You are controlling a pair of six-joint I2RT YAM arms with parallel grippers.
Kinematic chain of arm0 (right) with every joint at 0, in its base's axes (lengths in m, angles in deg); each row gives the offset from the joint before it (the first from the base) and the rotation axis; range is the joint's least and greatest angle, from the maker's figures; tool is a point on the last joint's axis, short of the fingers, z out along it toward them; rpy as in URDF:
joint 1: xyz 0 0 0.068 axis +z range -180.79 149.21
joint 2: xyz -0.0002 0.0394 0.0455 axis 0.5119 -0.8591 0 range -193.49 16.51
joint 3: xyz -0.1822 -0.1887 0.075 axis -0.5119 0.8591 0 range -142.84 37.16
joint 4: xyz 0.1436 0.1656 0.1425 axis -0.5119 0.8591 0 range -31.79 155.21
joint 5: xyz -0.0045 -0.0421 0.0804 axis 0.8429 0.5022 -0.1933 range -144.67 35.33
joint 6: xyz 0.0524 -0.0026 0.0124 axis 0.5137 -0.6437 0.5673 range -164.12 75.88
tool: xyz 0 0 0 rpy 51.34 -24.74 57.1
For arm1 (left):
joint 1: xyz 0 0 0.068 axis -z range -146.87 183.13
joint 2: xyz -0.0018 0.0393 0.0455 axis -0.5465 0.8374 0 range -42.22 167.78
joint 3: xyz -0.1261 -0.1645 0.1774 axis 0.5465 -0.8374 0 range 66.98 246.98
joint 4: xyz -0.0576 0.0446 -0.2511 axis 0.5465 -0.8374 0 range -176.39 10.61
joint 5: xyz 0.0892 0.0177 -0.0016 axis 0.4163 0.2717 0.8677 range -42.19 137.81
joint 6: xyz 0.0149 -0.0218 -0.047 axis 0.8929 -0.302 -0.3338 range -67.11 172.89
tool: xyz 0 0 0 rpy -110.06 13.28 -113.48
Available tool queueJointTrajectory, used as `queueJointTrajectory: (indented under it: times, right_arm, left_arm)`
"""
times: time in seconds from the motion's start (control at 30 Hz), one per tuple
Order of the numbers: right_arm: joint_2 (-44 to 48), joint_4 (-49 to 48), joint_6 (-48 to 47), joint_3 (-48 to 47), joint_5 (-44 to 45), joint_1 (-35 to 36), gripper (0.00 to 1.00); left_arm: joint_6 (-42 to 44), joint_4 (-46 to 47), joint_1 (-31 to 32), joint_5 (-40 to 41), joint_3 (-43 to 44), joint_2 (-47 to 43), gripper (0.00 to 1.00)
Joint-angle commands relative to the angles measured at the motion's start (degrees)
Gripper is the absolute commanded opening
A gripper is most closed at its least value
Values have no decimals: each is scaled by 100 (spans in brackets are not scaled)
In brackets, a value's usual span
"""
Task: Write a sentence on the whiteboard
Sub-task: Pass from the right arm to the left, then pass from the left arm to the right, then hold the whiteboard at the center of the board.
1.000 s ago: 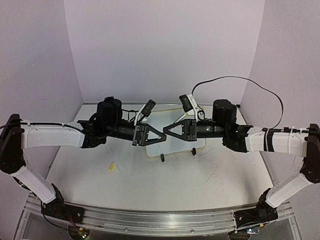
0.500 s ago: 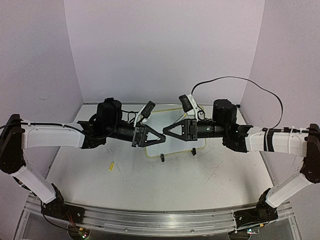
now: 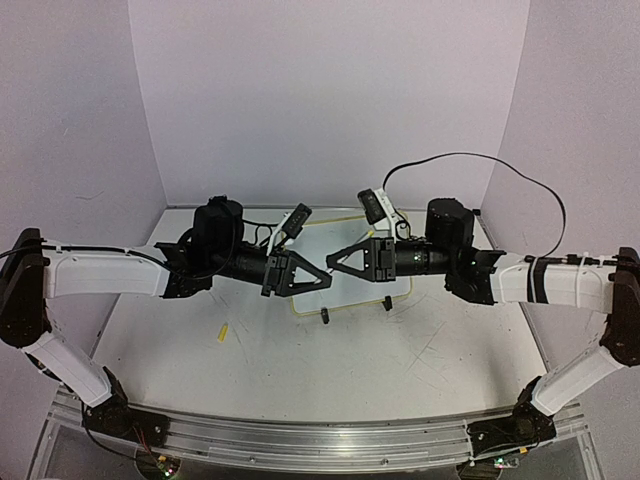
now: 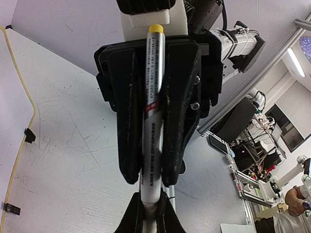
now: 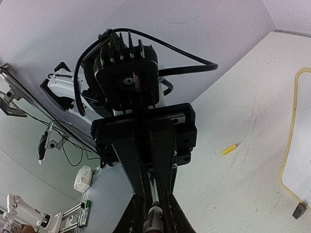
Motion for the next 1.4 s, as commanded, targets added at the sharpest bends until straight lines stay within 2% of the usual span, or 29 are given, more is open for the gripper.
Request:
queueJointTrajectory:
  times: [0.0, 0.13, 0.4, 0.5, 0.63, 0.7, 0.73, 0.77, 0.9, 0.97, 1.07, 1.13, 1.23, 1.37]
  right_arm:
    - [-29, -345, -77, -77, -313, 59, 15]
    - [-71, -304, -137, -107, -316, 85, 22]
    - [-116, -310, -171, -77, -286, 99, 20]
    - [-122, -308, -190, -95, -302, 116, 18]
    - [-93, -307, -222, -70, -237, 124, 0]
    - [-36, -302, -266, -41, -160, 124, 0]
    - [26, -275, -303, -9, -45, 127, 0]
    - [106, -216, -366, 25, 116, 127, 0]
    - [562, 628, -1135, 85, 1470, 122, 0]
    - [864, 767, -1685, 265, 2334, 127, 0]
    - [1133, 630, -2702, 597, 3644, 237, 0]
    - [1065, 593, -3199, 481, 4445, 404, 0]
    - [899, 591, -4069, 91, 5008, 608, 0]
    - [771, -175, -3912, 60, 5918, 618, 0]
  left_arm:
    - [5, 143, -84, 18, 24, -102, 0]
    - [-15, 143, -84, 23, 42, -105, 0]
    - [-43, 143, -93, 8, 50, -111, 0]
    - [-57, 138, -96, 45, 36, -114, 0]
    - [-60, 138, -99, 36, 26, -124, 0]
    - [-62, 134, -104, 56, 3, -158, 0]
    - [-73, 132, -130, 98, -24, -193, 3]
    - [-84, 129, -162, 142, -61, -243, 12]
    - [-165, 117, -475, 433, -416, -756, 66]
    - [-340, 117, -777, 713, -658, -1152, 72]
    - [-767, 116, -1227, 1431, -1156, -1622, 75]
    - [-1138, 111, -1478, 1975, -1405, -1721, 74]
    - [-1534, 116, -1769, 2581, -1679, -1649, 76]
    - [-1580, 119, -1874, 3019, -1620, -1296, 88]
